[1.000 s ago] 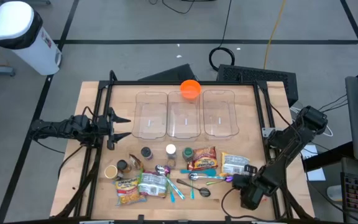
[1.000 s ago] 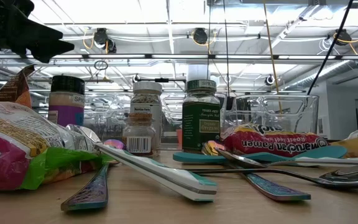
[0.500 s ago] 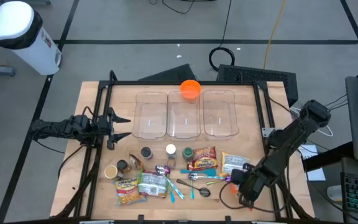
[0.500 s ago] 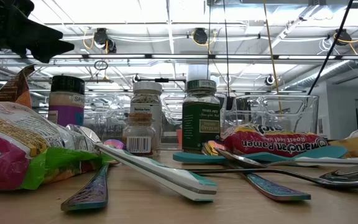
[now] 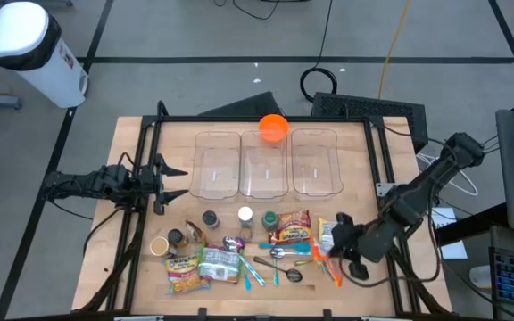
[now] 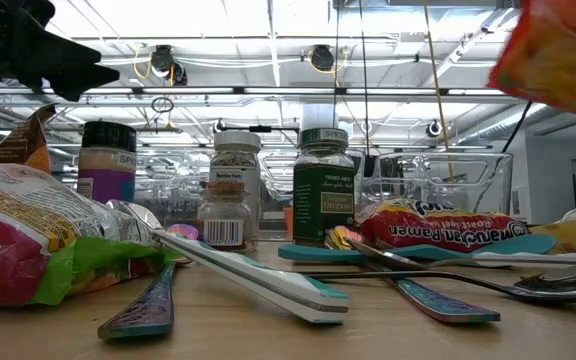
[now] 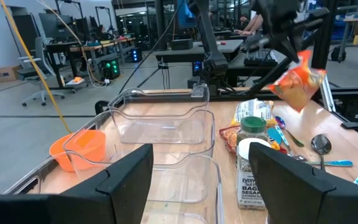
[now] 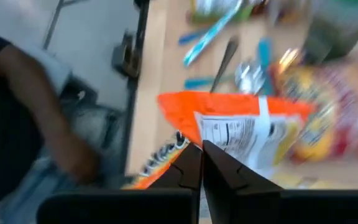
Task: Pick & Place Food Item
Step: Put the orange noodle pack into the left transparent bin
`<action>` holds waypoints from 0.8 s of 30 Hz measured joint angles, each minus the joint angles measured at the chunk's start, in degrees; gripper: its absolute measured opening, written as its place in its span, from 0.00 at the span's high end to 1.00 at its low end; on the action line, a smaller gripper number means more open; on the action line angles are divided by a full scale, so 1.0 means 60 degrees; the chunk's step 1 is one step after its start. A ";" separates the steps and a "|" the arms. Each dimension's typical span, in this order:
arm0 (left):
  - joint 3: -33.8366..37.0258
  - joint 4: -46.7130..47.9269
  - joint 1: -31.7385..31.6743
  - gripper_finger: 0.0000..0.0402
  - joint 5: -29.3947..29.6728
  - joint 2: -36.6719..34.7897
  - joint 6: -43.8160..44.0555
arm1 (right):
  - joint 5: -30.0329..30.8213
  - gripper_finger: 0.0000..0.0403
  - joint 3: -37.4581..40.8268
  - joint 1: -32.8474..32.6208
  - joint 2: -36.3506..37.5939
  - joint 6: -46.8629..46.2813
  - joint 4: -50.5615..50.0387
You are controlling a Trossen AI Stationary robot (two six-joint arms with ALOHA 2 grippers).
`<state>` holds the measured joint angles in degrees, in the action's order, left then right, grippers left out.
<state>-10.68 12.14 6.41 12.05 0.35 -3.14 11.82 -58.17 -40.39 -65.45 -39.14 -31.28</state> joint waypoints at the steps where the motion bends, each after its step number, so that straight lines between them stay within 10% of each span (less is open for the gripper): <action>1: 0.0000 0.0000 -0.0002 0.33 0.0000 0.0001 0.0000 | 0.0202 1.00 0.0000 0.0136 0.0131 0.0348 0.0006; 24: 0.0000 0.0000 -0.0002 0.33 0.0000 0.0001 0.0000 | 0.3050 1.00 0.0000 0.5351 0.1045 0.7287 0.0313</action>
<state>-10.68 12.14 6.40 12.05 0.36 -3.14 30.12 -58.17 -8.29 -59.18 4.58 -29.40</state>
